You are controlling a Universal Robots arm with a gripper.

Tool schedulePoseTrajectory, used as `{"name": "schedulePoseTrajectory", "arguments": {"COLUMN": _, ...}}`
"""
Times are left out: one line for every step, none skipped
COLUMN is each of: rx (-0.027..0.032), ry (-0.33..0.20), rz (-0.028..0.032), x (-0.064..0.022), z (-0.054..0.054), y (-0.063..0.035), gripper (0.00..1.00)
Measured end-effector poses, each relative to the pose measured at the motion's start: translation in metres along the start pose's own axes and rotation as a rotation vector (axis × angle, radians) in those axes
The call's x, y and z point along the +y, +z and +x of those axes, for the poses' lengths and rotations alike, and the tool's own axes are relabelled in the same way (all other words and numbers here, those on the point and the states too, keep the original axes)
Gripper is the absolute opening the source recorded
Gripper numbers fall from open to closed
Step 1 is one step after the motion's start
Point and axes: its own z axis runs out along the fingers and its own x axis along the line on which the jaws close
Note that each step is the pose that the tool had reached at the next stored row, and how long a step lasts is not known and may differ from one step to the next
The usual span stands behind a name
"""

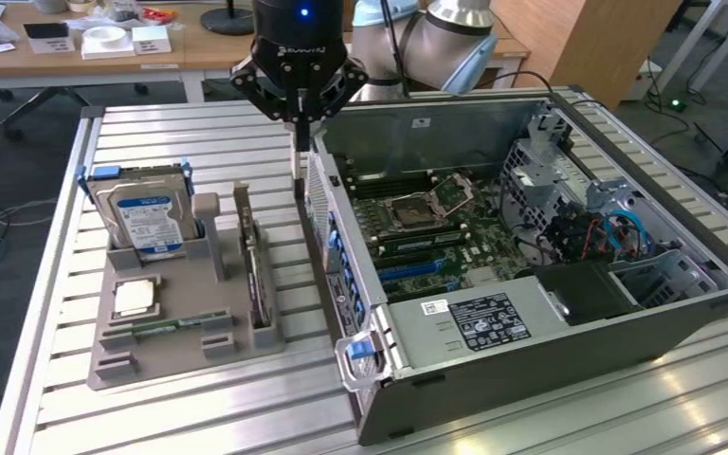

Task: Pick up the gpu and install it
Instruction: 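Reach for the gpu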

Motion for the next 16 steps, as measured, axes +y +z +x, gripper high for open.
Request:
{"name": "schedulePoseTrajectory", "arguments": {"rx": 0.0, "ry": 0.0, "rz": 0.0, "x": -0.0001, "z": 0.002, "y": 0.0, "gripper": 0.11}}
{"name": "schedulePoseTrajectory", "arguments": {"rx": 0.0, "ry": 0.0, "rz": 0.0, "x": -0.0002, "z": 0.003, "y": 0.0001, "gripper": 0.11}}
{"name": "schedulePoseTrajectory", "arguments": {"rx": 0.0, "ry": 0.0, "rz": 0.0, "x": -0.0004, "z": 0.005, "y": 0.0001, "gripper": 0.11}}
{"name": "schedulePoseTrajectory", "arguments": {"rx": 0.0, "ry": 0.0, "rz": 0.0, "x": -0.0005, "z": 0.006, "y": 0.0002, "gripper": 0.11}}
{"name": "schedulePoseTrajectory", "arguments": {"rx": 0.0, "ry": 0.0, "rz": 0.0, "x": -0.0006, "z": 0.008, "y": 0.0002, "gripper": 0.11}}
{"name": "schedulePoseTrajectory", "arguments": {"rx": 0.0, "ry": 0.0, "rz": 0.0, "x": -0.0007, "z": 0.009, "y": 0.0003, "gripper": 0.11}}
{"name": "schedulePoseTrajectory", "arguments": {"rx": 0.0, "ry": 0.0, "rz": 0.0, "x": -0.0008, "z": 0.014, "y": 0.0003, "gripper": 0.11}}
{"name": "schedulePoseTrajectory", "arguments": {"rx": 0.0, "ry": 0.0, "rz": 0.0, "x": -0.0009, "z": 0.016, "y": 0.0004, "gripper": 0.11}}
{"name": "schedulePoseTrajectory", "arguments": {"rx": 0.0, "ry": 0.0, "rz": 0.0, "x": -0.0009, "z": 0.018, "y": 0.0004, "gripper": 0.11}}
{"name": "schedulePoseTrajectory", "arguments": {"rx": -0.0001, "ry": 0.0, "rz": 0.0, "x": -0.001, "z": 0.02, "y": 0.0004, "gripper": 0.11}}
{"name": "schedulePoseTrajectory", "arguments": {"rx": 0.0, "ry": 0.0, "rz": -0.0001, "x": -0.0011, "z": 0.022, "y": 0.0005, "gripper": 0.11}}
{"name": "schedulePoseTrajectory", "arguments": {"rx": 0.0, "ry": 0.0, "rz": 0.0, "x": -0.0012, "z": 0.024, "y": 0.0005, "gripper": 0.11}}
{"name": "schedulePoseTrajectory", "arguments": {"rx": -0.0001, "ry": 0.0, "rz": 0.0, "x": -0.0012, "z": 0.026, "y": 0.0005, "gripper": 0.11}}
{"name": "schedulePoseTrajectory", "arguments": {"rx": -0.0001, "ry": 0.0, "rz": 0.0, "x": -0.0013, "z": 0.028, "y": 0.0006, "gripper": 0.11}}
{"name": "schedulePoseTrajectory", "arguments": {"rx": 0.0, "ry": 0.0, "rz": 0.0, "x": -0.0013, "z": 0.03, "y": 0.0005, "gripper": 0.11}}
{"name": "schedulePoseTrajectory", "arguments": {"rx": 0.0, "ry": 0.0, "rz": 0.0, "x": -0.0014, "z": 0.032, "y": 0.0006, "gripper": 0.11}}
